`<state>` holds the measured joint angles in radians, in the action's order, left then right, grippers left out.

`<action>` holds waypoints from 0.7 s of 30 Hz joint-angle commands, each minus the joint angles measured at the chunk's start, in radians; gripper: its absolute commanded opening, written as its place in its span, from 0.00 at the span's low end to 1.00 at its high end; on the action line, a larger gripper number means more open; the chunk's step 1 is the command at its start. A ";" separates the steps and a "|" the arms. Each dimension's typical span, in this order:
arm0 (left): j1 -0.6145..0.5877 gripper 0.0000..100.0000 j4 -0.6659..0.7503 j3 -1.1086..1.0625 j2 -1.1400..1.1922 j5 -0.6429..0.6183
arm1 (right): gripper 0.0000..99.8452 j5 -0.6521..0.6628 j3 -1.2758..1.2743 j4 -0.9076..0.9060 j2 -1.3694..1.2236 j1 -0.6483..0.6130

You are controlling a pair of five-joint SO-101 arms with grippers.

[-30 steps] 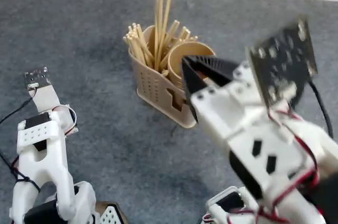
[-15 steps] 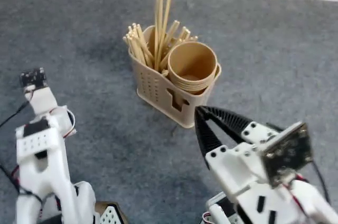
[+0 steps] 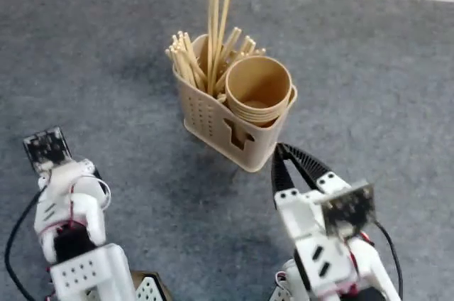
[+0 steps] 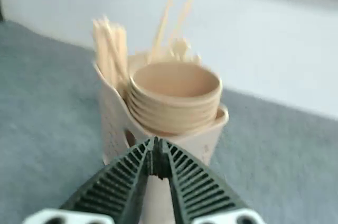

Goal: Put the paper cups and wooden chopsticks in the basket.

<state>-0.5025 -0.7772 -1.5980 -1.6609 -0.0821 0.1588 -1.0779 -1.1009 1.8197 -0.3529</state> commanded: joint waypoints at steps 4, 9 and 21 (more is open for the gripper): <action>0.117 0.01 -0.107 0.018 -0.133 -0.006 | 0.00 -0.083 -0.120 0.042 0.019 0.131; 0.298 0.01 -0.152 0.002 -0.133 -0.006 | 0.00 -0.123 -0.277 0.044 0.019 0.137; 0.605 0.01 -0.180 -0.097 -0.157 -0.005 | 0.00 -0.123 -0.690 0.044 0.019 0.140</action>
<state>0.0775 -0.9536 -1.6747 -1.8036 -0.0821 0.0437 -1.6686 -1.0779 1.8290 -0.2240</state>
